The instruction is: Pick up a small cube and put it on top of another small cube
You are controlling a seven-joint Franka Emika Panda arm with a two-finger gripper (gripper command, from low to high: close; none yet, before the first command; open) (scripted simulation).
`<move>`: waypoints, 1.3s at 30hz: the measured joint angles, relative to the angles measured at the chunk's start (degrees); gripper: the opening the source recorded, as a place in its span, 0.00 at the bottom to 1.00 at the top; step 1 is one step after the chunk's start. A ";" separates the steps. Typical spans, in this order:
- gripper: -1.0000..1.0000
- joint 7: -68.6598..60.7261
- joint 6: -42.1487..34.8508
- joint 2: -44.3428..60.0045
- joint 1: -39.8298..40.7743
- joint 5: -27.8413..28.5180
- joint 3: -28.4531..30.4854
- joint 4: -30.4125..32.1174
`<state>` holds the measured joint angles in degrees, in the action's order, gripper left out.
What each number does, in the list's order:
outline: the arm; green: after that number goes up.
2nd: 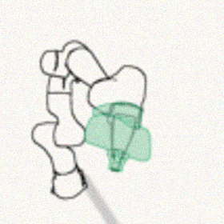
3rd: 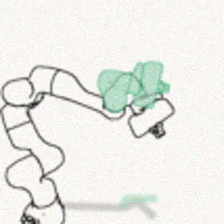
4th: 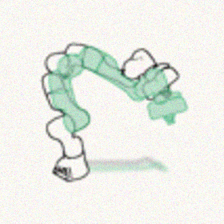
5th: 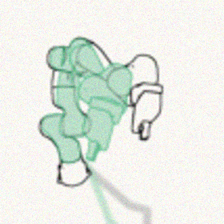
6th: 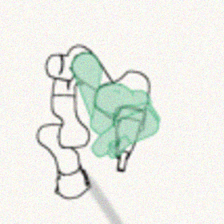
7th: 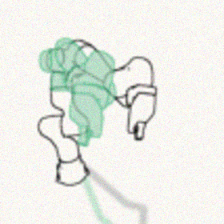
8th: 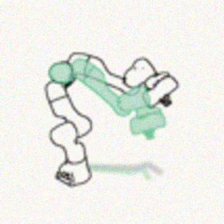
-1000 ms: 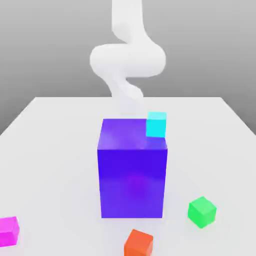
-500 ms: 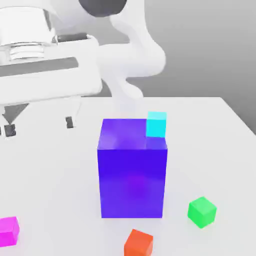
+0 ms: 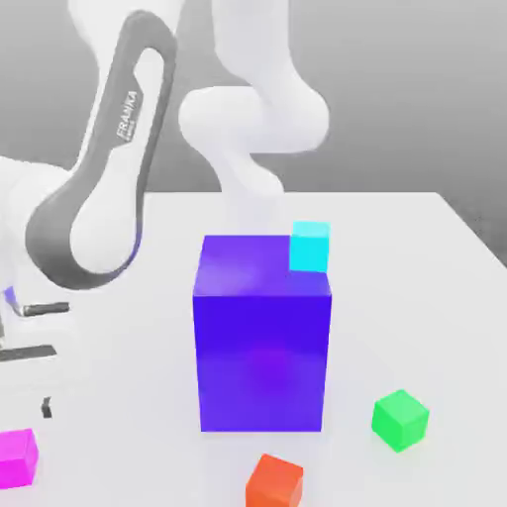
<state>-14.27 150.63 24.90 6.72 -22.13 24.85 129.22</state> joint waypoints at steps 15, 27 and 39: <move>0.00 0.03 -0.16 0.11 -0.23 0.45 0.33 0.27; 0.00 21.07 -1.65 -10.91 -21.81 5.39 -7.72 10.69; 0.00 48.73 2.35 -22.26 -41.87 20.74 -17.38 21.32</move>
<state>34.46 152.98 2.64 -35.15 -1.38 7.47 150.54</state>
